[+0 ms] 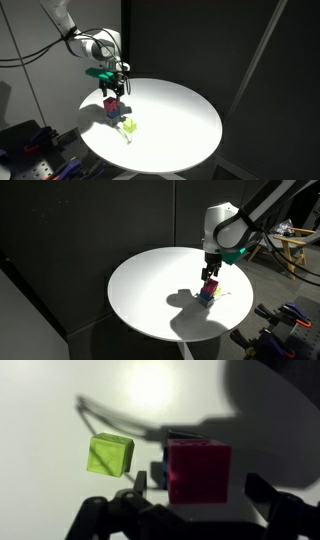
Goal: Put the pink block on top of the stack on the left.
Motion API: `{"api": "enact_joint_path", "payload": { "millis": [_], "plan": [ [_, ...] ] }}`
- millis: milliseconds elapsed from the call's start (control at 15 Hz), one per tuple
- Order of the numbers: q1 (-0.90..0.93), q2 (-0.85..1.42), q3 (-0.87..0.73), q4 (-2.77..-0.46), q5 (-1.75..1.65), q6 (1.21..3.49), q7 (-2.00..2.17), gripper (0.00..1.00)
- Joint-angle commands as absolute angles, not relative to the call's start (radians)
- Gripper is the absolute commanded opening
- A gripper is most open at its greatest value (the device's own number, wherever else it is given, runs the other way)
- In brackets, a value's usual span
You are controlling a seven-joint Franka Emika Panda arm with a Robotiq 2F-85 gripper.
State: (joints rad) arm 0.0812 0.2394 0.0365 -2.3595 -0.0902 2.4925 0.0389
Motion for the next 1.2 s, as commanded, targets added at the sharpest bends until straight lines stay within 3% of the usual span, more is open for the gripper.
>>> {"api": "enact_joint_path", "payload": {
  "millis": [0, 1133],
  "plan": [
    [0.076, 0.205, 0.040, -2.364, -0.083, 2.474, 0.034, 1.00],
    [0.065, 0.083, 0.038, -2.378, -0.029, 2.253, 0.073, 1.00]
  ]
}}
